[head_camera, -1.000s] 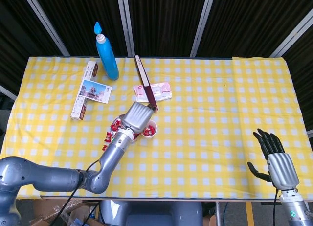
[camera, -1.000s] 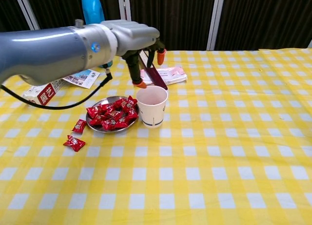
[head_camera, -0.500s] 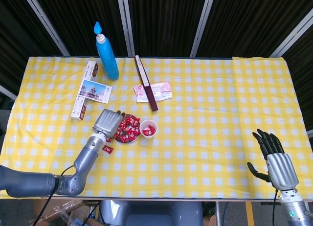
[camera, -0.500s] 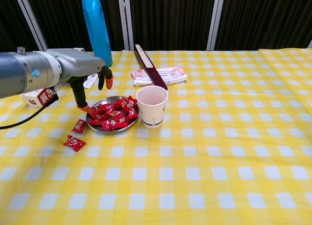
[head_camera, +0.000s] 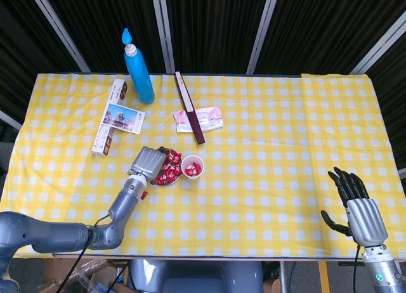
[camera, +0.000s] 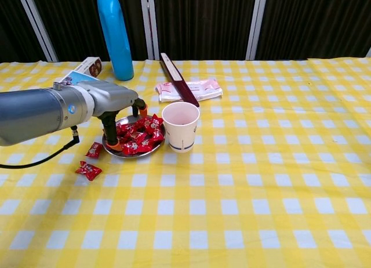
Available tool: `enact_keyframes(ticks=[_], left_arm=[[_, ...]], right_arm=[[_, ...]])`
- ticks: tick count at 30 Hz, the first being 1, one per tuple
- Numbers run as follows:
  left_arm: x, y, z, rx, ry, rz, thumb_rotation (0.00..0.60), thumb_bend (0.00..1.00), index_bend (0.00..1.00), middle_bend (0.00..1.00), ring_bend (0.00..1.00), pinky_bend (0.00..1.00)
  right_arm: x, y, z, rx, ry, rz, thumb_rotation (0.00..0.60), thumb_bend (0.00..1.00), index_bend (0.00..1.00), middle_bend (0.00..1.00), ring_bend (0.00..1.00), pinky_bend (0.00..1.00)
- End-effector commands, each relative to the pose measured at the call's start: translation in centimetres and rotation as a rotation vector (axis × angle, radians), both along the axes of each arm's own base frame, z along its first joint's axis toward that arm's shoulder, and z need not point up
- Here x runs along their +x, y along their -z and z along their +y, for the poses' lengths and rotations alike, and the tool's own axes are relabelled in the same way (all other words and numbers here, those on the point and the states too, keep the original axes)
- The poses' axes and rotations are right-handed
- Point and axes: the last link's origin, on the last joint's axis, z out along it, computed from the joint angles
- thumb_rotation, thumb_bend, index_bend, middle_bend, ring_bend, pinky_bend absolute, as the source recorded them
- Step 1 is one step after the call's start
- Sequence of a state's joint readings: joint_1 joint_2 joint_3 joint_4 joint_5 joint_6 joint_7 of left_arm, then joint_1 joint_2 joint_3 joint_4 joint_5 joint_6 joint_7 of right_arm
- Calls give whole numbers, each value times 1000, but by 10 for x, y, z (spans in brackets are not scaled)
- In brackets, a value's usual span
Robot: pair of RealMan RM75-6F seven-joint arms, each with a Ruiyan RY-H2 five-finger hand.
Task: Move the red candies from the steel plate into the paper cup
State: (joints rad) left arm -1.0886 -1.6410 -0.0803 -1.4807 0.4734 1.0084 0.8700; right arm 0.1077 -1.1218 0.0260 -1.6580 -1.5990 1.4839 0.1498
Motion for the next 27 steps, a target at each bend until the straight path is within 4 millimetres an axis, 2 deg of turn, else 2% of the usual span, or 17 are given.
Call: enact_keyframes(ticks=[1, 8, 17, 24, 27], left_arm=[[2, 3, 1, 4, 1, 0, 600, 194, 194, 180, 858, 947], [5, 7, 3, 3, 1, 2, 600, 194, 196, 172, 858, 947], [9, 15, 3, -10, 2, 5, 600, 195, 236, 215, 865, 947], [8, 18, 2, -15, 5, 18, 600, 302, 352, 307, 870, 948], [6, 18, 1, -11, 8, 28, 600, 348, 417, 387, 874, 951]], right_arm=[[0, 0, 0, 1, 1, -3, 600, 387, 0, 0, 0, 0], [0, 0, 0, 8, 4, -6, 600, 388, 0, 0, 0, 0], [0, 1, 0, 13, 7, -11, 600, 388, 0, 0, 0, 0], [0, 0, 0, 14, 10, -16, 600, 388, 0, 0, 0, 0], [1, 0, 0, 12, 7, -16, 600, 387, 0, 0, 0, 0]])
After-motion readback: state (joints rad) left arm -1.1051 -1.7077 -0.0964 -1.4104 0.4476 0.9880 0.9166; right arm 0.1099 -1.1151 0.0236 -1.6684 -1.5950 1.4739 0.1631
